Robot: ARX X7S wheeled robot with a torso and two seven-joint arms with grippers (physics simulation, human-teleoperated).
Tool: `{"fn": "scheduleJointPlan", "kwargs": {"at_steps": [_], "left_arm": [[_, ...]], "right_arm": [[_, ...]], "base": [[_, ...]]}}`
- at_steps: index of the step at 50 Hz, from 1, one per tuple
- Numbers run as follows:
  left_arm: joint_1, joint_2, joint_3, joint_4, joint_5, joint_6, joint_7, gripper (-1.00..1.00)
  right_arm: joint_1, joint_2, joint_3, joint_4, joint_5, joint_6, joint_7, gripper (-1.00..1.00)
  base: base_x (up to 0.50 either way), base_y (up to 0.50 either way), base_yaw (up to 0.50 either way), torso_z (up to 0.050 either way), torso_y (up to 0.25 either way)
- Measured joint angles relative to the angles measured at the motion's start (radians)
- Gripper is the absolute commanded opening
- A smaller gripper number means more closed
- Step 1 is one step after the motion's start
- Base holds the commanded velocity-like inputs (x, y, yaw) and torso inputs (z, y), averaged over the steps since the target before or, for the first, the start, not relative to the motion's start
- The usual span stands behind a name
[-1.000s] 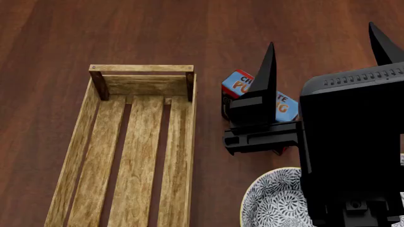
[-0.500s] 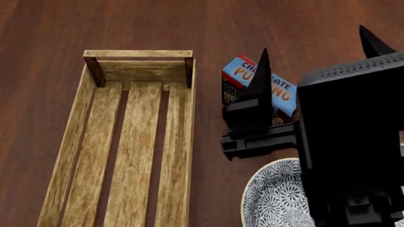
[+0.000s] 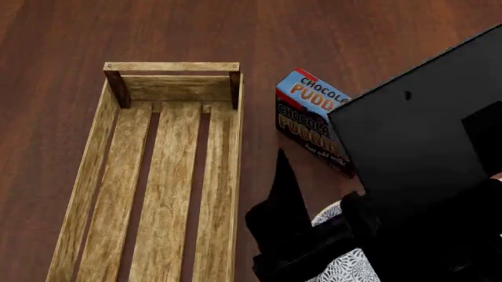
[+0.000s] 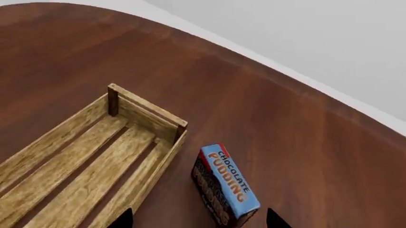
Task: Stack the left bowl on the right bowl and place them in the tray.
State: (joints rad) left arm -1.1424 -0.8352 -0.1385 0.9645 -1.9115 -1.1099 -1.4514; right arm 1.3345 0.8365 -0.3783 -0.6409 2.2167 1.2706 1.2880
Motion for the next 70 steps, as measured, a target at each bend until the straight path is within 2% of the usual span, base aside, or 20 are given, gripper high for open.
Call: {"fn": "scheduleJointPlan", "kwargs": {"at_steps": [13, 25, 37, 45, 57, 70], "left_arm": [[-0.014, -0.090, -0.023, 0.022, -0.094, 0.069, -0.043, 1.00], [-0.022, -0.131, -0.023, 0.032, -0.128, 0.103, -0.055, 1.00], [-0.025, -0.121, 0.003, 0.030, -0.105, 0.106, -0.046, 1.00], [-0.005, -0.097, 0.010, 0.030, -0.064, 0.096, -0.025, 1.00], [0.049, -0.075, -0.017, 0.038, -0.016, 0.083, 0.010, 1.00], [0.076, -0.061, -0.032, 0.044, 0.004, 0.076, 0.025, 1.00]], "right_arm": [[0.191, 0.098, -0.288, 0.096, 0.306, 0.043, 0.108, 1.00], [0.219, 0.112, -0.431, 0.158, 0.377, 0.112, 0.108, 1.00], [0.130, 0.055, -0.447, 0.242, 0.272, 0.212, 0.028, 1.00], [0.089, 0.012, -0.456, 0.281, 0.138, 0.257, -0.089, 1.00], [0.053, -0.026, -0.490, 0.289, -0.055, 0.274, -0.274, 1.00], [0.009, -0.054, -0.528, 0.286, -0.205, 0.264, -0.404, 1.00]], "base": [[0.00, 0.00, 0.00, 0.000, 0.000], [0.00, 0.00, 0.00, 0.000, 0.000], [0.00, 0.00, 0.00, 0.000, 0.000], [0.00, 0.00, 0.00, 0.000, 0.000], [0.00, 0.00, 0.00, 0.000, 0.000], [0.00, 0.00, 0.00, 0.000, 0.000]]}}
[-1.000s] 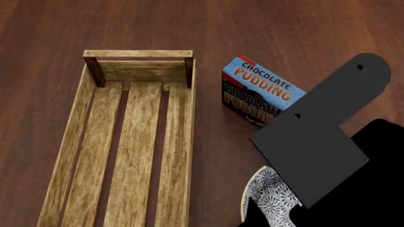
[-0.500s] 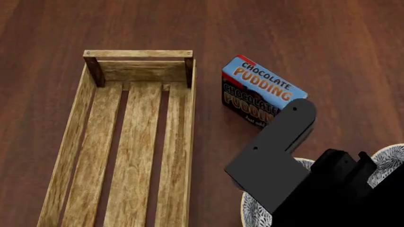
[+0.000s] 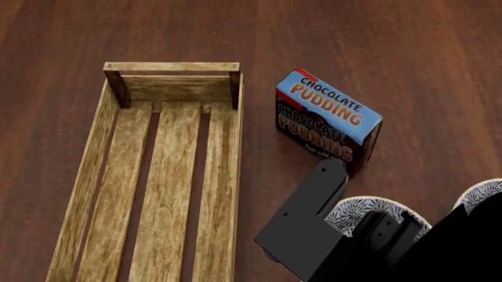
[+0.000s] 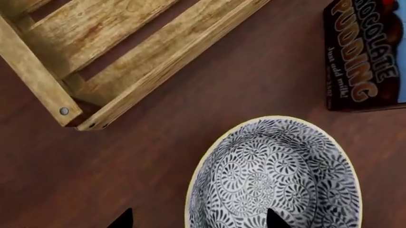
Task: Stack the left bowl on the right bowl and place them in the tray.
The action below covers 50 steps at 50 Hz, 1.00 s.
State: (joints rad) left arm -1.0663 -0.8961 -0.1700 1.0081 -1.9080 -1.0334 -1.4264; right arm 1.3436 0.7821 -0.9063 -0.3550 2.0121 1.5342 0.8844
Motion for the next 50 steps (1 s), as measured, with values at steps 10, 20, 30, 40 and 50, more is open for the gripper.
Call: {"fn": "scheduleJointPlan", "kwargs": {"at_steps": [10, 20, 30, 40, 50], "left_arm": [[0.013, 0.003, -0.010, 0.005, -0.001, 0.001, 0.002, 1.00], [0.033, 0.008, -0.026, 0.009, 0.005, -0.002, 0.010, 1.00], [0.055, 0.016, -0.044, 0.011, 0.014, -0.009, 0.020, 1.00], [0.078, 0.031, -0.060, 0.014, 0.029, -0.020, 0.034, 1.00], [0.075, 0.039, -0.055, 0.013, 0.029, -0.026, 0.029, 1.00]], "right_arm": [[-0.019, -0.028, -0.033, 0.003, -0.095, -0.008, -0.066, 1.00], [-0.040, -0.055, -0.070, 0.011, -0.206, -0.014, -0.140, 1.00], [-0.057, -0.069, -0.113, 0.019, -0.293, -0.026, -0.201, 1.00], [-0.075, -0.074, -0.154, 0.023, -0.359, -0.042, -0.252, 1.00], [-0.094, -0.071, -0.192, 0.027, -0.417, -0.061, -0.295, 1.00]], "base": [[0.00, 0.00, 0.00, 0.000, 0.000], [0.00, 0.00, 0.00, 0.000, 0.000], [0.00, 0.00, 0.00, 0.000, 0.000], [0.00, 0.00, 0.00, 0.000, 0.000], [0.00, 0.00, 0.00, 0.000, 0.000]]}}
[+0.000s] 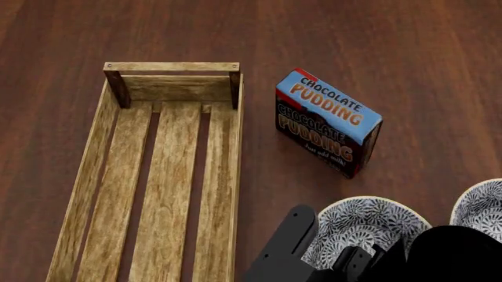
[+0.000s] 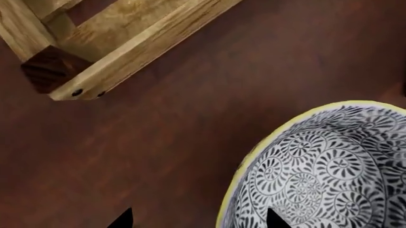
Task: Stack the left bowl on the right bowl and place them in the tray.
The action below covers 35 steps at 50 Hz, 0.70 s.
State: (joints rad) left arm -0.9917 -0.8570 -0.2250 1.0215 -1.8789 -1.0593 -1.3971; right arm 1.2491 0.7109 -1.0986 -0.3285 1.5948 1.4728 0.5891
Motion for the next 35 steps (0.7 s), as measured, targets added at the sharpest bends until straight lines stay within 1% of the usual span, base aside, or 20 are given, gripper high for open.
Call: {"fn": "scheduleJointPlan", "kwargs": {"at_steps": [35], "left_arm": [[-0.026, -0.003, 0.020, 0.001, -0.037, -0.001, -0.043, 1.00]], "right_arm": [[-0.056, 0.021, -0.093, 0.040, -0.154, -0.087, -0.106, 1.00]], "base": [[0.00, 0.00, 0.00, 0.000, 0.000]]}}
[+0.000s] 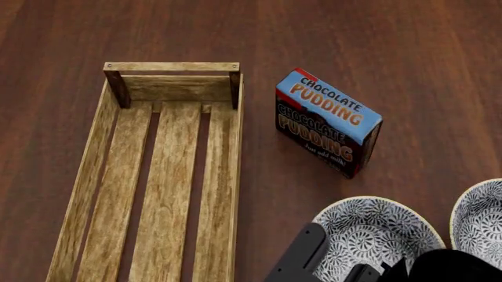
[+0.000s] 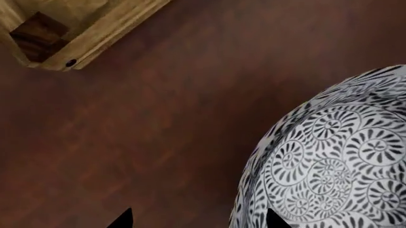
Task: Stack the left bowl on the right bowl and place them in the tray.
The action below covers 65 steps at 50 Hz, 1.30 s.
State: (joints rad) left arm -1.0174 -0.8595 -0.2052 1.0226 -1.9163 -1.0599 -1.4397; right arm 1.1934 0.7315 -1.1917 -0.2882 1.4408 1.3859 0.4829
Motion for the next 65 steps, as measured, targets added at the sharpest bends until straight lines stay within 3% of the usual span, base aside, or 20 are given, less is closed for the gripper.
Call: {"fn": "scheduleJointPlan", "kwargs": {"at_steps": [5, 6, 29, 44, 65], "left_arm": [[-0.003, -0.001, 0.001, 0.000, -0.005, 0.000, -0.005, 1.00], [-0.003, -0.001, 0.000, 0.000, -0.006, 0.000, -0.005, 1.00], [-0.028, 0.000, 0.013, -0.008, -0.013, -0.002, -0.015, 1.00], [-0.037, -0.006, 0.012, -0.003, -0.028, 0.007, -0.025, 1.00], [0.011, 0.023, -0.051, 0.007, -0.015, -0.019, 0.004, 1.00]], "right_arm": [[-0.007, 0.004, -0.007, 0.004, -0.009, -0.009, -0.006, 1.00], [-0.008, 0.005, -0.008, 0.004, -0.009, -0.010, -0.006, -1.00], [0.019, 0.035, 0.008, -0.022, 0.017, -0.002, 0.063, -1.00], [0.069, 0.058, 0.018, -0.077, 0.224, 0.016, 0.223, -1.00], [0.280, 0.067, -0.043, -0.129, 0.547, 0.045, 0.485, -1.00]], "base": [[0.00, 0.00, 0.00, 0.000, 0.000], [0.00, 0.00, 0.00, 0.000, 0.000], [0.00, 0.00, 0.00, 0.000, 0.000], [0.00, 0.00, 0.00, 0.000, 0.000], [0.00, 0.00, 0.00, 0.000, 0.000]]}}
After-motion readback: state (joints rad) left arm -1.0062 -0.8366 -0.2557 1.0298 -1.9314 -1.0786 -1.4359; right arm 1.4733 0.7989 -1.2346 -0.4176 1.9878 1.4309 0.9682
